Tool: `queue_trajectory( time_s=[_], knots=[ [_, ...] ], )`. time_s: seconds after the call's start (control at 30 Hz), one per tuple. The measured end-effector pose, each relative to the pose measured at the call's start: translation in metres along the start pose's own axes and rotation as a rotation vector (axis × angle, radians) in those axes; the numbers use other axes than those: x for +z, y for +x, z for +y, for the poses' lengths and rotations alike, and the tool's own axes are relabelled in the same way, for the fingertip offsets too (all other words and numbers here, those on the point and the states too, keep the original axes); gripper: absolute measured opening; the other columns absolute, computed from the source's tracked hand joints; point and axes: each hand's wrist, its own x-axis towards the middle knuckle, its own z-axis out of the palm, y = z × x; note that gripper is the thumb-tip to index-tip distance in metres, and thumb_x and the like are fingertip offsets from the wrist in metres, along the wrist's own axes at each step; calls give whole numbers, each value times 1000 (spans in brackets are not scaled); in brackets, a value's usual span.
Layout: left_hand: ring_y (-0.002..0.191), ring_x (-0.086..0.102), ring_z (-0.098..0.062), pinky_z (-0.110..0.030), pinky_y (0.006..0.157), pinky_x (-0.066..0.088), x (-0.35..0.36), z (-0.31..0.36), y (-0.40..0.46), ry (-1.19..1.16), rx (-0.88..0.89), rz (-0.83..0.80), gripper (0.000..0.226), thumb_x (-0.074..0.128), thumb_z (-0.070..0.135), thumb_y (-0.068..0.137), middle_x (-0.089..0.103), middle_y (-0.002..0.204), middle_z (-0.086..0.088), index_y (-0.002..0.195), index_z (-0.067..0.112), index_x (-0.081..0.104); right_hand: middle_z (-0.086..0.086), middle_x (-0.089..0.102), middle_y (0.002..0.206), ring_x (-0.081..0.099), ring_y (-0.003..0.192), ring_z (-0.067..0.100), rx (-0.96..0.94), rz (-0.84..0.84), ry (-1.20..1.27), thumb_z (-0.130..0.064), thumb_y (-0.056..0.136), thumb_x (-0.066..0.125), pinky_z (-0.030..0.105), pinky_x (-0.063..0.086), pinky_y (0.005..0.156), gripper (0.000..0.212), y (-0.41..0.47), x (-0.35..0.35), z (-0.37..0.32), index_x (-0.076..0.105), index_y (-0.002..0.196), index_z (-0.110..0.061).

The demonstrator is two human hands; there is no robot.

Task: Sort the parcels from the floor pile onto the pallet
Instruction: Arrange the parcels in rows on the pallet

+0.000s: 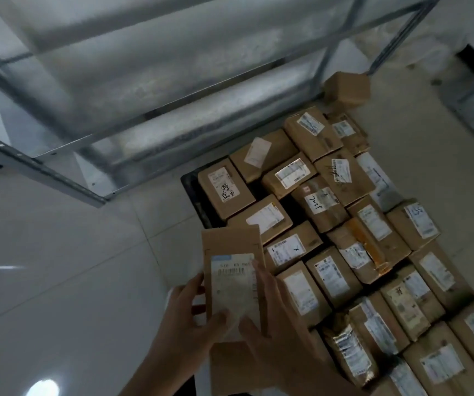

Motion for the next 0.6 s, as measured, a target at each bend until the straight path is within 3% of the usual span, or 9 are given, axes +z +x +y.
queue_trajectory(
  time_s=[0.03,0.17,0.27,0.37,0.5,0.6],
  knots=[
    [114,68,-16,-33,81,62,0,-6,18,-18,2,-16,66,80,33,83,65,130,7,142,44,53,-22,25,152,25,123,-31,8,11,2,-32,96,63,3,44,82,93,15,6,7,0,162,-48],
    [105,68,4,-18,69,59,-2,-34,88,-117,-21,16,65,81,26,87,70,117,26,131,61,50,-26,27,150,37,127,-18,37,64,68,-27,94,65,14,49,91,93,80,27,32,4,157,-58],
    [108,70,-2,-17,75,59,-1,-51,132,-161,-61,-45,72,79,23,90,73,119,17,142,59,45,-34,30,142,37,128,-18,63,117,133,-39,87,61,16,49,90,87,120,41,47,11,155,-61],
    [107,70,-2,-21,77,60,-2,-65,162,-163,-92,-68,74,78,21,90,72,117,20,140,63,44,-32,32,144,43,129,-12,114,158,127,-55,75,53,30,56,93,91,142,57,65,10,156,-62],
    [104,71,-2,-21,77,60,-3,-68,182,-123,-134,-102,72,76,16,91,74,116,16,140,61,47,-18,40,148,44,133,-4,128,176,116,-56,79,57,38,56,97,93,158,65,82,18,163,-45],
    [104,71,-4,-28,81,63,-3,-64,195,-125,-152,-83,73,76,16,91,73,118,13,142,59,46,-25,39,143,45,129,-9,146,153,141,-53,77,56,39,59,95,90,172,62,85,15,158,-57]
  ],
)
